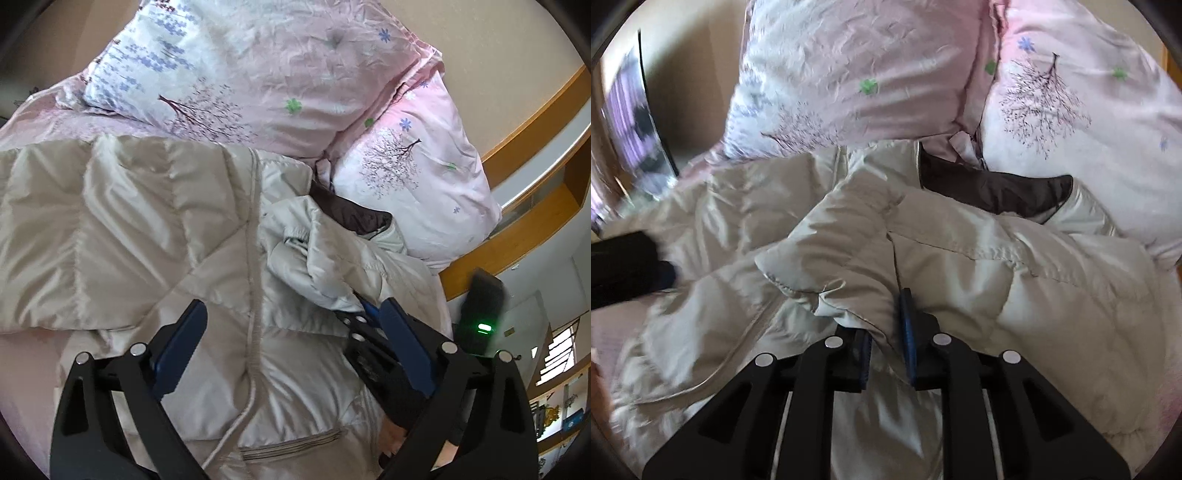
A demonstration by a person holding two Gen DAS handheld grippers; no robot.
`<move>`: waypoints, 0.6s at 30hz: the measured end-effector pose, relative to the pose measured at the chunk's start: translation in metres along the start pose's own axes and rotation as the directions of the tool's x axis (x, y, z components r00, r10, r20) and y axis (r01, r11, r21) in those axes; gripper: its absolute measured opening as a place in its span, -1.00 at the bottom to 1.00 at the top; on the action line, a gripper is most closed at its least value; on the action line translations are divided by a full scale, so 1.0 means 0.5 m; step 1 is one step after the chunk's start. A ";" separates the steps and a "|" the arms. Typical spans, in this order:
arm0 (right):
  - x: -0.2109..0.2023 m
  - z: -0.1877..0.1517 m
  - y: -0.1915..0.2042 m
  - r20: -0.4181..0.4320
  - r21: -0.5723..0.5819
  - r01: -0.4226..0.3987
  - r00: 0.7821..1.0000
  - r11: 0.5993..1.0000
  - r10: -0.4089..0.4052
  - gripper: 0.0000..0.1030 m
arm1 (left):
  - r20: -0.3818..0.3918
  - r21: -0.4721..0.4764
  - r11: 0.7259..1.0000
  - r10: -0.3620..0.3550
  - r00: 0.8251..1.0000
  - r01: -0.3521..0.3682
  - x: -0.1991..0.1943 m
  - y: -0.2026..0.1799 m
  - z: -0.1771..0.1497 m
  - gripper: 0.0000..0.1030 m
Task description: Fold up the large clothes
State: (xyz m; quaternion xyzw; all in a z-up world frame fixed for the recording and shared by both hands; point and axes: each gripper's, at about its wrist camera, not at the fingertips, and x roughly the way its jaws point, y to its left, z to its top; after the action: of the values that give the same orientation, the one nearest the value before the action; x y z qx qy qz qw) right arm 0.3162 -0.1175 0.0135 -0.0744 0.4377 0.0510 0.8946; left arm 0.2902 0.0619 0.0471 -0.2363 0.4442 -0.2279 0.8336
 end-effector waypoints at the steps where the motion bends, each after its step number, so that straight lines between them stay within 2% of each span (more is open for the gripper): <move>1: 0.010 -0.003 0.011 -0.023 -0.040 0.023 0.999 0.999 -0.024 -0.62 | 0.003 0.001 1.000 0.006 1.000 -0.006 -0.006 0.004 0.000 0.82; 3: 0.010 -0.010 0.025 -0.027 -0.103 0.051 0.998 0.993 -0.054 -0.52 | 0.009 0.001 1.000 0.002 1.000 -0.002 -0.017 0.011 0.002 0.82; 5: 0.005 -0.012 0.030 -0.040 -0.124 0.036 0.998 0.992 -0.041 -0.21 | 0.023 0.010 1.000 0.004 1.000 -0.004 -0.033 0.018 0.003 0.82; 6: -0.003 -0.013 0.031 -0.050 -0.118 -0.027 0.999 0.993 0.021 0.30 | 0.033 0.015 1.000 0.008 0.999 -0.009 -0.041 0.021 0.004 0.82; 7: -0.012 -0.013 0.033 -0.043 -0.111 -0.065 0.997 0.992 0.060 0.69 | 0.046 0.021 1.000 0.018 0.999 -0.019 -0.051 0.026 0.005 0.82; 10: -0.053 -0.009 0.049 0.019 -0.130 -0.130 0.991 0.983 0.134 0.67 | 0.089 0.024 0.998 0.051 0.995 -0.053 -0.092 0.047 0.002 0.82; 14: -0.094 0.018 0.017 0.111 -0.012 -0.230 0.967 0.973 0.230 0.46 | 0.137 0.015 0.994 0.105 0.985 -0.108 -0.155 0.086 -0.010 0.82; 16: -0.082 0.033 -0.012 0.108 0.069 -0.261 0.961 0.963 0.253 0.14 | 0.164 0.008 0.988 0.153 0.975 -0.156 -0.194 0.113 -0.020 0.82; 18: -0.056 0.041 -0.029 0.076 0.131 -0.282 0.959 0.950 0.274 -0.10 | 0.175 -0.010 0.983 0.181 0.968 -0.183 -0.221 0.136 -0.027 0.82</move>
State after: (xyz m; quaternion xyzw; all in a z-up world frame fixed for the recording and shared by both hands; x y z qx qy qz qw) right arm 0.3174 -0.1289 0.0492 0.0524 0.4206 0.1477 0.8936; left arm 0.2348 0.1777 0.0697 -0.2109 0.3880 -0.1302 0.8877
